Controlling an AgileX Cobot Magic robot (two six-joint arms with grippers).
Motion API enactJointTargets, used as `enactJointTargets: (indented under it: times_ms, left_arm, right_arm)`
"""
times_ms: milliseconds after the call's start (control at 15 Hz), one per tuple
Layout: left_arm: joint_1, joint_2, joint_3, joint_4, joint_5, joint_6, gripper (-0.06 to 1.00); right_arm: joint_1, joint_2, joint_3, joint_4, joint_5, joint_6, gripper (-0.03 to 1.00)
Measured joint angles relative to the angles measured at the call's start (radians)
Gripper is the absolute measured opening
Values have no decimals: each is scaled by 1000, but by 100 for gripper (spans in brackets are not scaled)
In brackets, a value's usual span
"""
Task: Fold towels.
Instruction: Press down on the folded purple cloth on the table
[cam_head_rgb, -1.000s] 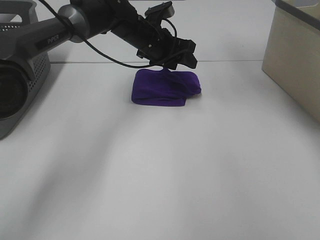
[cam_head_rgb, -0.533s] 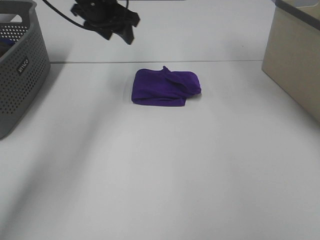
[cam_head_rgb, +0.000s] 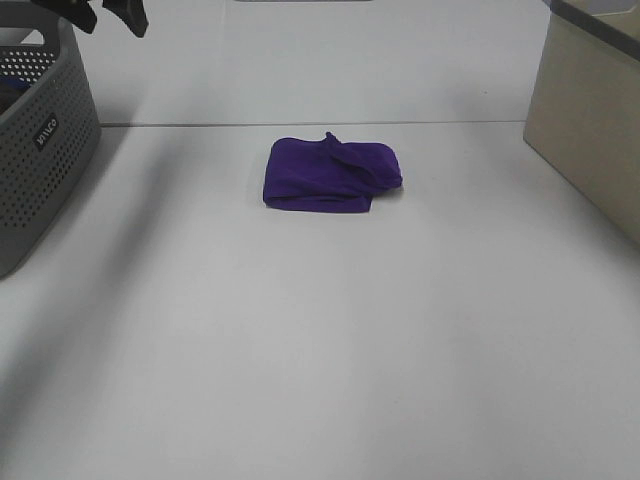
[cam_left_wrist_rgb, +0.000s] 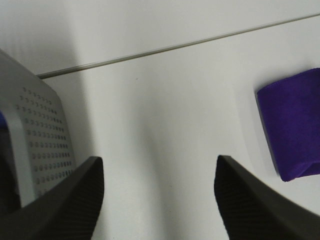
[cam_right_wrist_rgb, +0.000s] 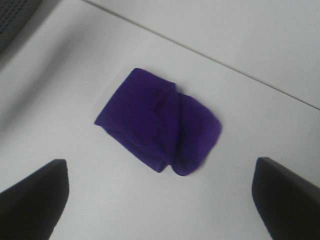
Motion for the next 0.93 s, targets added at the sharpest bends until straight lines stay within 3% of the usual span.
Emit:
enactJointTargets:
  times_ms: [67,133,267,667,933]
  left_arm:
    - [11,-13,0,0,0,-3,59]
    - [18,-36,0,8,1,-6,59]
    - [18,-46,0,3,1,-6,59]
    - [18,-47,0,-7,1,-6,59]
    - [18,-47,0,-26,1,-26,59]
  right_arm:
    - [0,44,6,118,0,-88,96]
    - [0,138,10,334,1,-267,96]
    - [0,198,11,425,1,-368,96]
    - [40,370,10,524,-47,-594,96]
    - [57,487,-61,527,-106,-633,96]
